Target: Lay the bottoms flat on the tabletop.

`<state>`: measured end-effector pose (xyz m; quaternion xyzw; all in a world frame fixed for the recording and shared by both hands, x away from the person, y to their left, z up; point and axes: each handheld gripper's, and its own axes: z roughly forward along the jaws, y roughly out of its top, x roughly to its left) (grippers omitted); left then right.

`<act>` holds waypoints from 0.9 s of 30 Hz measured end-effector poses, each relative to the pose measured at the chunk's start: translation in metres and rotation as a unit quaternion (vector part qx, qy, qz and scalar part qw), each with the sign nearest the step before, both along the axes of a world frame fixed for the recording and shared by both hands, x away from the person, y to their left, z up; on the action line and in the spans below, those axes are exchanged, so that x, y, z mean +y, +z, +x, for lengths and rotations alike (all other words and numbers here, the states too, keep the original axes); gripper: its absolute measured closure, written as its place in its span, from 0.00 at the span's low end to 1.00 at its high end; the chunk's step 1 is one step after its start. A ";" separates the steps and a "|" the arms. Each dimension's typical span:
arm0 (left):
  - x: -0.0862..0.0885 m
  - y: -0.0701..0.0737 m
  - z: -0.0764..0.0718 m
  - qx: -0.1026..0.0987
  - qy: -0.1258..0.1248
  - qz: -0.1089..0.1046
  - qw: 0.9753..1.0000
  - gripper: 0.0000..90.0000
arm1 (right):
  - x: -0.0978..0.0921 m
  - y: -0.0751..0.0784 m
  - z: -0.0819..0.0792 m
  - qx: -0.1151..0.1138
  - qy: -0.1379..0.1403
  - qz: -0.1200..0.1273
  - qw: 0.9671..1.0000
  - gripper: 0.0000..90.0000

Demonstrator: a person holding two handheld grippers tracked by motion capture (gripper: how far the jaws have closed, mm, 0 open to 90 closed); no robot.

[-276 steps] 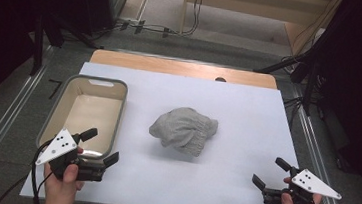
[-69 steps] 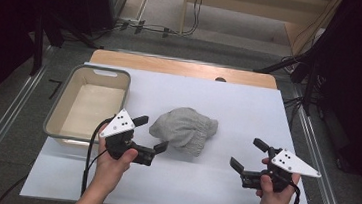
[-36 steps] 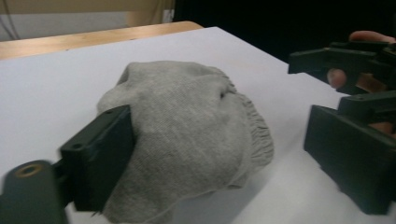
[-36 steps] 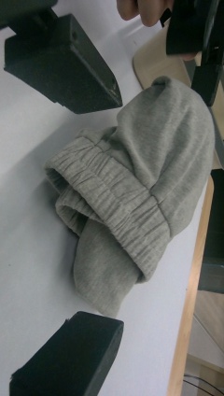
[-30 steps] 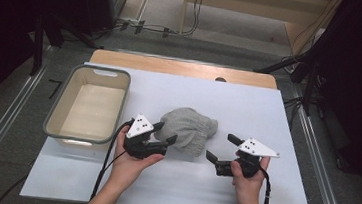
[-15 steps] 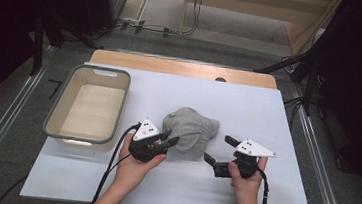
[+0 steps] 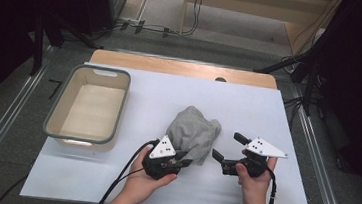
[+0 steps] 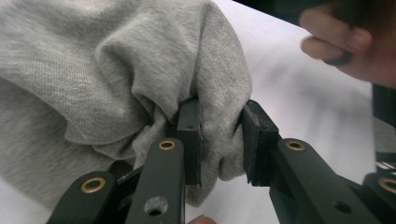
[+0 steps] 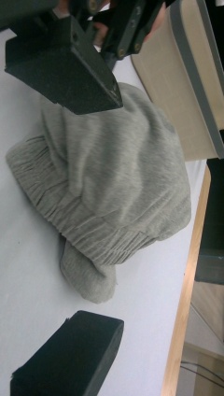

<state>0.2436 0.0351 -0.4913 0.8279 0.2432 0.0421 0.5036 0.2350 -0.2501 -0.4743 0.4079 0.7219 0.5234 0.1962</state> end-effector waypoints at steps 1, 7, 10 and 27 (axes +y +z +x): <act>-0.001 -0.001 -0.001 -0.001 -0.002 0.001 1.000 0.80 | 0.000 0.001 0.000 -0.001 0.003 0.001 1.000 0.00; -0.006 -0.006 -0.010 -0.002 -0.019 0.005 1.000 0.80 | 0.009 0.005 -0.001 -0.003 0.004 0.031 1.000 0.17; -0.012 -0.007 -0.017 -0.001 -0.035 0.006 0.999 0.80 | 0.016 0.005 -0.001 0.007 0.015 0.026 1.000 0.20; -0.006 0.007 -0.020 -0.017 -0.062 -0.009 0.998 0.80 | 0.026 -0.010 0.001 0.071 0.046 0.008 0.996 0.86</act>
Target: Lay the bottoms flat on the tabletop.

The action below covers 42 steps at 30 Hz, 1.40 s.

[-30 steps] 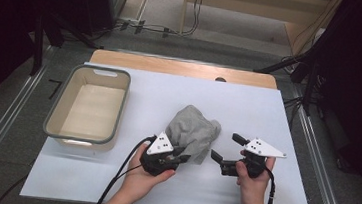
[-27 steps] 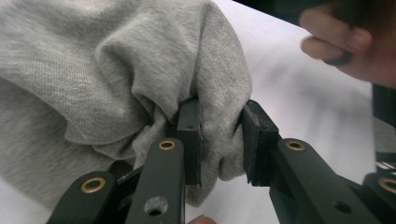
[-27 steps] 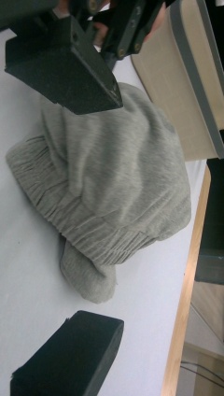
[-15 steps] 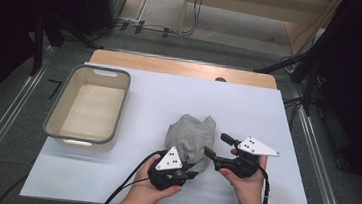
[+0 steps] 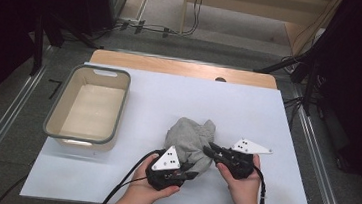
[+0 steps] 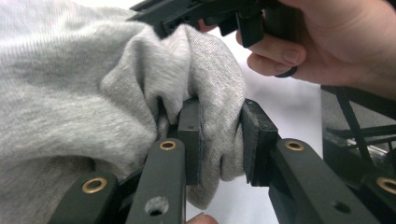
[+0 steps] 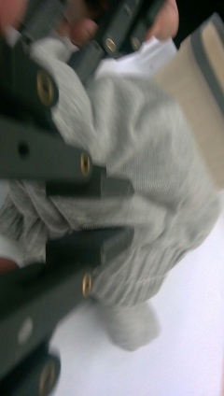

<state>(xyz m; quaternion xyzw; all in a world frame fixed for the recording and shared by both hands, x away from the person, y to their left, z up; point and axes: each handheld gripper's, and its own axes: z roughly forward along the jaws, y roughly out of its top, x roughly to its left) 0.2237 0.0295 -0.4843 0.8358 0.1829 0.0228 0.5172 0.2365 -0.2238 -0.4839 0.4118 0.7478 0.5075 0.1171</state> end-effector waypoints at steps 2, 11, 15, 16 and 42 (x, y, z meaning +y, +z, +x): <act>0.003 0.006 -0.001 -0.003 -0.001 -0.010 1.000 0.80 | 0.000 0.008 -0.003 -0.014 0.009 0.000 1.000 0.92; 0.016 0.037 -0.003 0.001 -0.026 -0.085 0.996 0.80 | -0.010 0.038 -0.018 -0.065 0.013 0.020 0.998 0.95; 0.029 0.040 0.005 -0.001 0.016 -0.082 0.997 0.81 | -0.014 0.044 -0.020 -0.080 -0.005 0.036 0.996 0.71; 0.034 0.039 0.008 0.003 0.034 -0.083 0.996 0.81 | -0.017 0.044 -0.019 -0.078 -0.013 0.038 0.996 0.64; 0.063 0.002 0.037 0.013 0.220 0.034 0.975 0.80 | 0.001 -0.020 0.003 0.021 0.024 -0.043 0.999 0.85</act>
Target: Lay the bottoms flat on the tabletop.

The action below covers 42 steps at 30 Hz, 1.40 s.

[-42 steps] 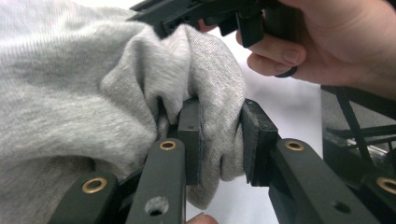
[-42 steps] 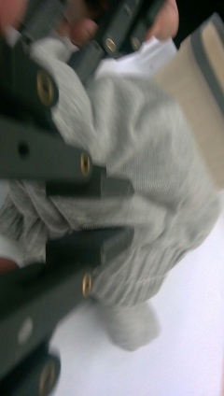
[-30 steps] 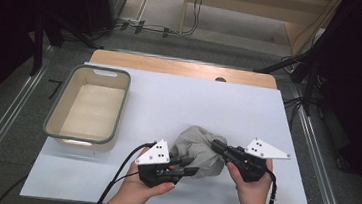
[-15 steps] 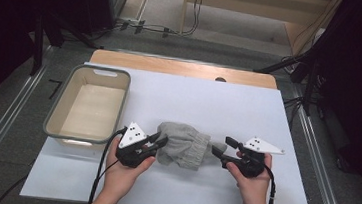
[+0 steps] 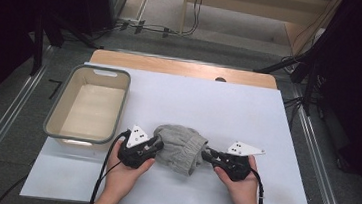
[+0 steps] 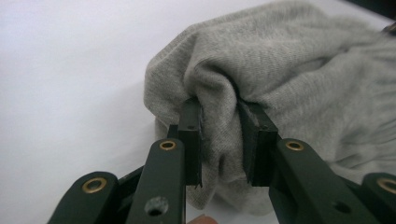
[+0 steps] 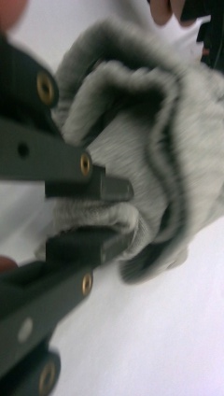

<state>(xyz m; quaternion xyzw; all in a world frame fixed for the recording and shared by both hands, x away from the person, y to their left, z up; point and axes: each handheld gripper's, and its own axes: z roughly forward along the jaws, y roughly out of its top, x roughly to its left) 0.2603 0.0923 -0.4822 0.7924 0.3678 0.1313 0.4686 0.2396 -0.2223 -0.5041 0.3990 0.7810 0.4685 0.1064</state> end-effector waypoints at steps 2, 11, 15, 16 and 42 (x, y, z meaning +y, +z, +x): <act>-0.003 0.001 -0.001 0.005 -0.011 -0.018 1.000 0.80 | 0.001 0.004 -0.002 -0.002 0.011 0.012 1.000 0.88; -0.030 0.010 -0.006 0.007 -0.076 -0.050 0.996 0.80 | 0.015 0.044 -0.026 -0.065 0.048 0.047 0.996 0.90; -0.043 0.008 -0.006 0.009 -0.090 -0.057 0.994 0.79 | 0.020 0.061 -0.037 -0.083 0.035 0.044 0.995 0.90; -0.046 0.006 -0.005 0.010 -0.089 -0.058 0.994 0.79 | 0.021 0.062 -0.039 -0.080 0.032 0.045 0.995 0.90; -0.079 0.003 -0.048 0.026 -0.142 0.019 0.989 0.19 | 0.020 0.029 -0.015 -0.057 -0.043 0.025 0.997 0.87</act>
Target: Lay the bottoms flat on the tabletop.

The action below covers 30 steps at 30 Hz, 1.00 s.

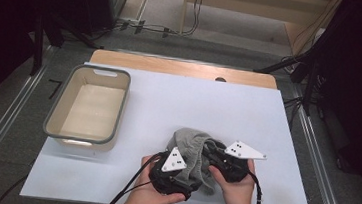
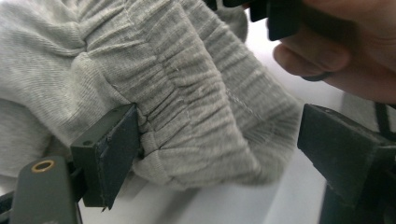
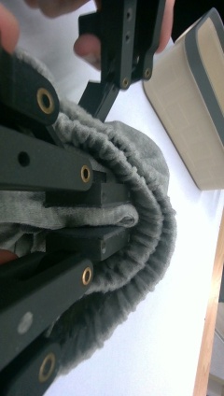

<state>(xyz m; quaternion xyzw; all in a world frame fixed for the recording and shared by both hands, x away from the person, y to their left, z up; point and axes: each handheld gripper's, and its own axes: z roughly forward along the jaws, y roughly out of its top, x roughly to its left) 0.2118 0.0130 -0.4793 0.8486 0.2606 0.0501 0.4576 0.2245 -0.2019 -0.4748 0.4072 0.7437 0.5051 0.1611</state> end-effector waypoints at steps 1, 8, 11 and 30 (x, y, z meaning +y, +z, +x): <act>0.002 0.002 0.002 -0.012 0.016 0.008 1.000 0.31 | -0.001 0.000 0.000 0.000 0.002 0.001 1.000 0.87; 0.026 0.013 0.013 -0.012 0.013 -0.018 1.000 0.87 | -0.011 0.006 -0.002 -0.017 0.008 0.003 1.000 0.90; 0.040 0.022 0.019 -0.006 0.024 -0.047 0.999 0.88 | -0.022 0.012 -0.001 -0.028 -0.009 0.000 1.000 0.91; 0.092 0.048 0.038 0.001 0.087 -0.121 0.989 0.89 | -0.089 -0.002 0.013 0.015 -0.122 -0.007 0.992 0.72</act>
